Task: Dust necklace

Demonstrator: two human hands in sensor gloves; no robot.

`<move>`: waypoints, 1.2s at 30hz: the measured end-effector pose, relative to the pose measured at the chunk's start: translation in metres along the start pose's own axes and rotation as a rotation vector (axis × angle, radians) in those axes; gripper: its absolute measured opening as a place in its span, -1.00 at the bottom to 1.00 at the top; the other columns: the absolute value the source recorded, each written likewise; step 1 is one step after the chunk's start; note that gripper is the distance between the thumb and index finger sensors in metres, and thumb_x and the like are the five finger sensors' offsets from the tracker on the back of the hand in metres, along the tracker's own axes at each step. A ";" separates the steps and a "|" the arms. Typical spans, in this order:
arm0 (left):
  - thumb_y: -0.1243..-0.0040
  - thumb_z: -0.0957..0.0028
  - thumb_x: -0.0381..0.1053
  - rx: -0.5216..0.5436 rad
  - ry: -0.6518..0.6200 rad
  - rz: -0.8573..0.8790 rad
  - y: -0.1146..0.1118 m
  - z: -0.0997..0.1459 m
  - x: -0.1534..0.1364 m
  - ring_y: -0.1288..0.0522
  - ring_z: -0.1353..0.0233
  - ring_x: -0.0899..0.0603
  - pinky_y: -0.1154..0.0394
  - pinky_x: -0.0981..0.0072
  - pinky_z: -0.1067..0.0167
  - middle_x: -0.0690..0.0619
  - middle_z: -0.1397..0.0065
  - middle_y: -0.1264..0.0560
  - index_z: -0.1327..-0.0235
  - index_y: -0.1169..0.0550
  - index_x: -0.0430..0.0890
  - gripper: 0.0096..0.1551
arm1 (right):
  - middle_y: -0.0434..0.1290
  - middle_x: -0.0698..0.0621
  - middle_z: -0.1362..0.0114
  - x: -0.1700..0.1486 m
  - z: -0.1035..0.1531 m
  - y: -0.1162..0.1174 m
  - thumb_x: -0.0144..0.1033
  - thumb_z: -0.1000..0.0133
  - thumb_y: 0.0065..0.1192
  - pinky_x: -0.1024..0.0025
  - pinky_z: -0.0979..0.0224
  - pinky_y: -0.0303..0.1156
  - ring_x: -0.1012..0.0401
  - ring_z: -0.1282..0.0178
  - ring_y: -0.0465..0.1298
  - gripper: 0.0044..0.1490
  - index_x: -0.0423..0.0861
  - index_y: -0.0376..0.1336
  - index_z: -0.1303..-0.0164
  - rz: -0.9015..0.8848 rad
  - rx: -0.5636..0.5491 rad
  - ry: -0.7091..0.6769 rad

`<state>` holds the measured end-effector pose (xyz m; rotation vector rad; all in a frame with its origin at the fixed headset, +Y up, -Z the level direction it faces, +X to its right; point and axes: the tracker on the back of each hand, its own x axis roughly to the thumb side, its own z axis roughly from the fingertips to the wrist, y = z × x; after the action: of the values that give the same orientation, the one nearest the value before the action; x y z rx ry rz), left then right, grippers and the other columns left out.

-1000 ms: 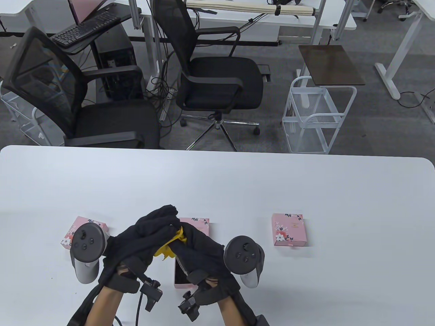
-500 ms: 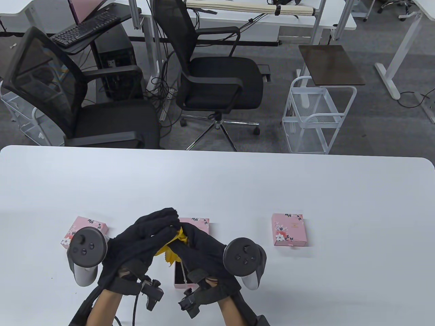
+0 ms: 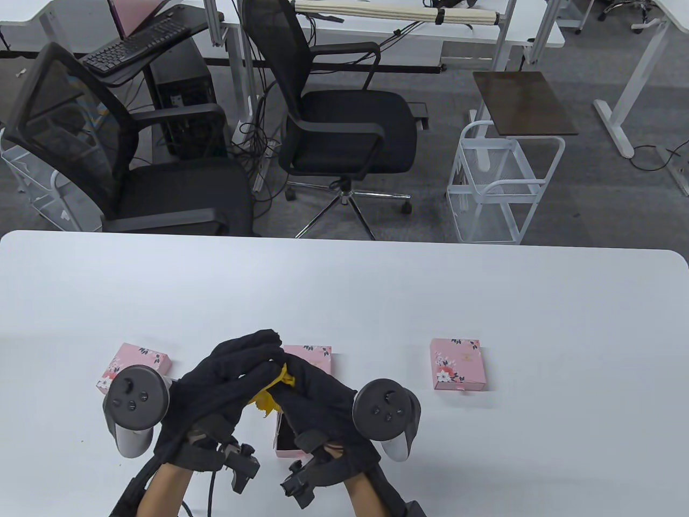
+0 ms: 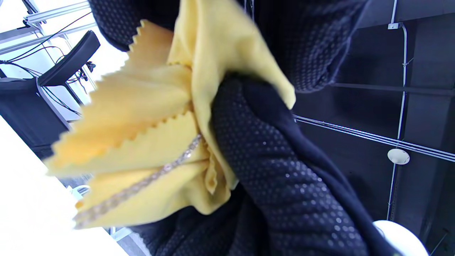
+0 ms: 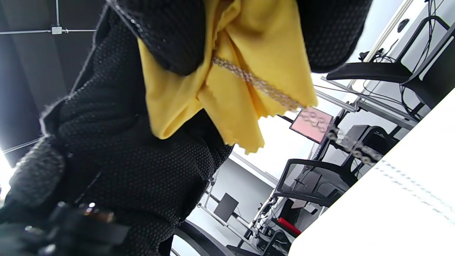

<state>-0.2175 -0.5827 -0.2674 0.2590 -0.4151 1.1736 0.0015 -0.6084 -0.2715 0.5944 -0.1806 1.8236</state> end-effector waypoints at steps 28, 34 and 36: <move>-0.43 -0.16 0.16 0.017 -0.032 -0.020 0.000 0.004 0.006 -0.46 -0.47 -0.28 -0.43 -0.18 -0.35 -0.01 -0.47 -0.61 -0.15 -0.72 0.13 -0.65 | 0.61 -0.16 -0.14 0.010 0.003 0.004 -0.19 -0.26 0.41 -0.04 -0.24 0.49 -0.07 0.00 0.60 -0.47 -0.22 0.37 -0.33 0.202 -0.071 -0.048; -0.43 -0.15 0.15 0.043 -0.042 -0.022 0.001 0.004 0.006 -0.50 -0.43 -0.24 -0.46 -0.14 -0.32 0.01 -0.42 -0.65 -0.14 -0.73 0.12 -0.65 | 0.58 -0.22 -0.26 0.010 0.002 0.006 -0.32 -0.31 0.35 -0.07 -0.28 0.47 -0.12 -0.11 0.59 -0.48 -0.25 0.32 -0.42 0.177 -0.018 -0.047; -0.43 -0.15 0.15 0.044 -0.045 -0.024 0.001 0.005 0.007 -0.52 -0.42 -0.22 -0.47 -0.13 -0.31 0.02 -0.39 -0.67 -0.14 -0.73 0.12 -0.65 | 0.57 -0.23 -0.26 0.011 0.002 0.006 -0.34 -0.32 0.33 -0.07 -0.28 0.47 -0.13 -0.12 0.59 -0.48 -0.26 0.32 -0.43 0.172 -0.009 -0.043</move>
<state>-0.2171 -0.5786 -0.2603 0.3287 -0.4247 1.1561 -0.0057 -0.6024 -0.2635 0.6283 -0.2760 1.9754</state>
